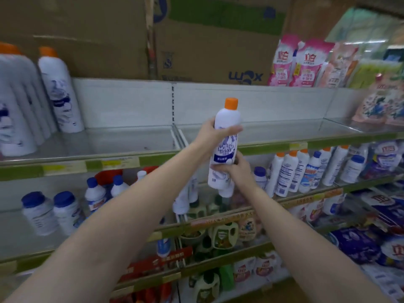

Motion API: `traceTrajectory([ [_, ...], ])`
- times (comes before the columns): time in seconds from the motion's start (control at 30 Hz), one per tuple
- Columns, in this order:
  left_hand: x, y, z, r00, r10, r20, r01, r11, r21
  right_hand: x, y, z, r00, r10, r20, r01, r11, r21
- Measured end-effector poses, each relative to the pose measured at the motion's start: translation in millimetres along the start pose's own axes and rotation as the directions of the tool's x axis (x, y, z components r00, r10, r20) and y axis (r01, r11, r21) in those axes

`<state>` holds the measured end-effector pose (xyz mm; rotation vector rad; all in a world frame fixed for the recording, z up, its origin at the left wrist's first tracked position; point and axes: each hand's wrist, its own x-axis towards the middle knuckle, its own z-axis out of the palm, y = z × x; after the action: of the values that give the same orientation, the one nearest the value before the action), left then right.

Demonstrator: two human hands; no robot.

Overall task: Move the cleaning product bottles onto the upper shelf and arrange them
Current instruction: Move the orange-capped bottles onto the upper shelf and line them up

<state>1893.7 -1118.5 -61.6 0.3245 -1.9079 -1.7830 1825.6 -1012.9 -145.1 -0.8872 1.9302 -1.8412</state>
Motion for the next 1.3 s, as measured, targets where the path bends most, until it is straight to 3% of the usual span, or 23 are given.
traceTrajectory([
  [0.27,-34,79,-135,0.946,0.143,-0.292,-0.173,0.982,-0.079,24,-88,137,0.981,-0.153,0.121,0.137,0.982,0.130],
  [0.5,-64,105,-236,0.804,0.267,-0.532,-0.161,0.958,0.238,21,-113,254,0.947,-0.172,0.272,0.106,0.964,0.243],
  [0.7,-58,116,-283,0.751,0.407,-0.519,-0.109,0.853,0.511,45,-104,318,0.937,-0.171,0.305,0.093,0.963,0.253],
  [0.87,-43,121,-326,0.772,0.431,-0.467,0.005,0.731,0.682,80,-95,359,0.913,-0.150,0.378,0.107,0.985,0.132],
  [1.07,-19,127,-369,0.804,0.425,-0.416,0.217,0.441,0.871,115,-89,406,0.850,-0.123,0.513,0.121,0.992,0.037],
  [1.23,2,129,-393,0.787,0.423,-0.449,0.391,0.221,0.894,140,-97,440,0.799,-0.066,0.598,0.281,0.920,-0.273],
  [1.3,9,126,-400,0.781,0.444,-0.439,0.437,0.113,0.892,147,-98,449,0.791,-0.054,0.609,0.278,0.919,-0.279],
])
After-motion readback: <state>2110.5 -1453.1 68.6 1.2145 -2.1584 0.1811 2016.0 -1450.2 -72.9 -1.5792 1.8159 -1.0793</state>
